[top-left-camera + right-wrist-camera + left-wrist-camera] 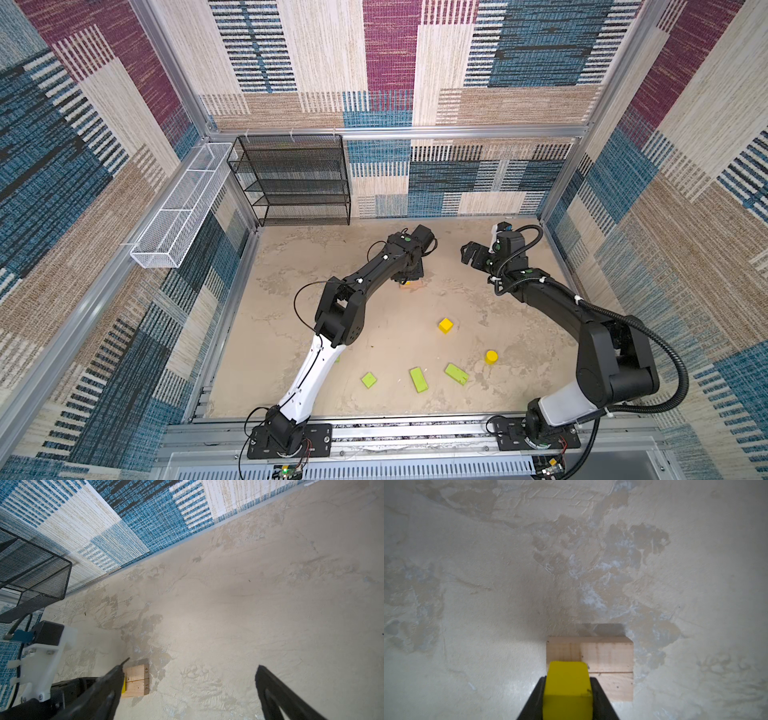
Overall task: Build the wood block tower
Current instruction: 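Lower the held yellow cube onto the stacked wooden blocks with the left gripper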
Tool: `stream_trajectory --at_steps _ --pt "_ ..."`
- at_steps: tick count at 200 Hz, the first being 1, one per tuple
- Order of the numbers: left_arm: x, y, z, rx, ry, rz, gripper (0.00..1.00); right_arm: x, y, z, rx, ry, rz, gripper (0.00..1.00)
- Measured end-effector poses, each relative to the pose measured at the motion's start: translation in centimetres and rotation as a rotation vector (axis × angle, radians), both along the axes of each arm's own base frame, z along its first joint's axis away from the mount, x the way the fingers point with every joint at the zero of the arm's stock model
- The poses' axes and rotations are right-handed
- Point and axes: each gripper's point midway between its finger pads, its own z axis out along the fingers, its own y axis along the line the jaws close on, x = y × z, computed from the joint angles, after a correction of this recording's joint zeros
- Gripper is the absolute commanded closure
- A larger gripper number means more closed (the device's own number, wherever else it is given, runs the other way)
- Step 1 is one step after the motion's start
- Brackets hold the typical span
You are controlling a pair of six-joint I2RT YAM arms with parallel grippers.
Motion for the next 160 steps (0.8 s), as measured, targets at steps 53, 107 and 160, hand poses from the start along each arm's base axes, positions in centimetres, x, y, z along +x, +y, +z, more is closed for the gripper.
stream_trajectory --at_steps 53,107,160 --pt "0.06 -0.08 -0.28 0.001 0.002 0.000 0.94 0.01 0.01 -0.08 0.000 0.002 0.001 0.01" --pt "0.06 -0.09 -0.29 0.001 0.002 0.000 0.85 -0.01 0.11 -0.08 0.004 0.003 0.006 0.01" --pt "0.08 -0.11 -0.25 0.000 0.002 -0.001 0.73 -0.01 0.11 -0.08 0.004 0.003 0.006 0.01"
